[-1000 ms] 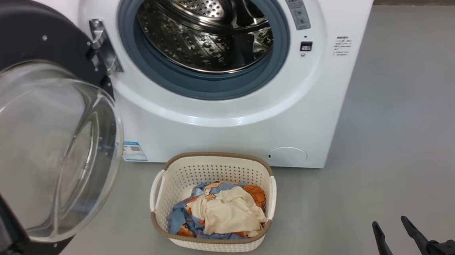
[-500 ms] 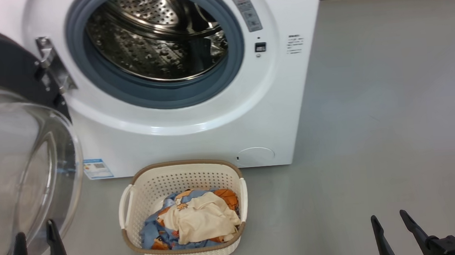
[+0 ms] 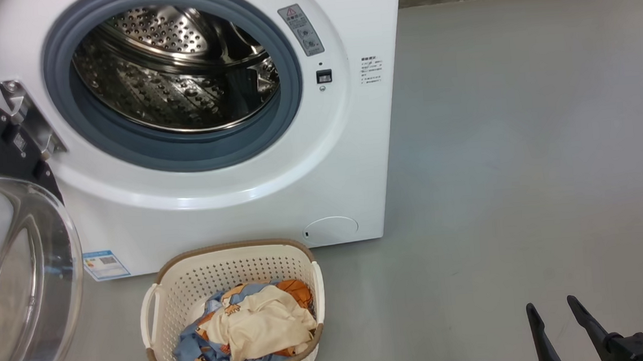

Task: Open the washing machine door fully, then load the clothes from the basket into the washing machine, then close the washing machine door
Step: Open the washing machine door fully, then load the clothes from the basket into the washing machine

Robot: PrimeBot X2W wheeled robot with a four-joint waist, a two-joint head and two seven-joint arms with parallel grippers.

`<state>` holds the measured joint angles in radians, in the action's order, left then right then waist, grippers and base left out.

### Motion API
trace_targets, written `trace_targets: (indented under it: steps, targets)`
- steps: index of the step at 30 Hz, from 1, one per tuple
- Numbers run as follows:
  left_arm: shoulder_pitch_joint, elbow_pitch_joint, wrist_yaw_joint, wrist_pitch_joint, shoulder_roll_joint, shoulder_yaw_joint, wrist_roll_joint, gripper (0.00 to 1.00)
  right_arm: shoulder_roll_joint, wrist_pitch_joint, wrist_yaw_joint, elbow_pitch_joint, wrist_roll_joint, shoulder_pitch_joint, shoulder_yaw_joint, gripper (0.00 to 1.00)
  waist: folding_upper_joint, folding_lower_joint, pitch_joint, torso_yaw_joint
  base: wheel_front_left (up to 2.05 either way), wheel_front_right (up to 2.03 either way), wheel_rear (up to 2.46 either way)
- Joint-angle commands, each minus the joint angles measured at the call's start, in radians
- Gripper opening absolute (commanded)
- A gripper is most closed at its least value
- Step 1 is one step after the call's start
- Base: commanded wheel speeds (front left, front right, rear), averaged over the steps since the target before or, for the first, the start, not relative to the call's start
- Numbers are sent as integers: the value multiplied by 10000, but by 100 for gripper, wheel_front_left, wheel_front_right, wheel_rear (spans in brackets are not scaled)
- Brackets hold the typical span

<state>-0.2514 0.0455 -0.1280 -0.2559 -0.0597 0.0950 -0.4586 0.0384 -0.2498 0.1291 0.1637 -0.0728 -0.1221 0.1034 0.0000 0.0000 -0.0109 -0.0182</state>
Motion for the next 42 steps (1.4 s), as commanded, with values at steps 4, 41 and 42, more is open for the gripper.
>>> trace_targets:
  steps: [4, 41, 42]
  targets:
    - [75, 26, -24, -59, -357, 174, -109, 100, 119, -120, 16, -283, -94, 177, -228, 100, 0, 0, 134, 87, 0, 0, 0]
    - [54, -101, -26, -59, -302, 436, 730, 100, 118, -120, 16, -168, -307, 159, -206, 100, 0, 0, 405, -186, 0, 0, 0]
    - [58, -107, -26, -59, -296, 448, 767, 100, 118, -120, 16, -164, -313, 162, -215, 100, 0, 0, 400, -186, 0, 0, 0]
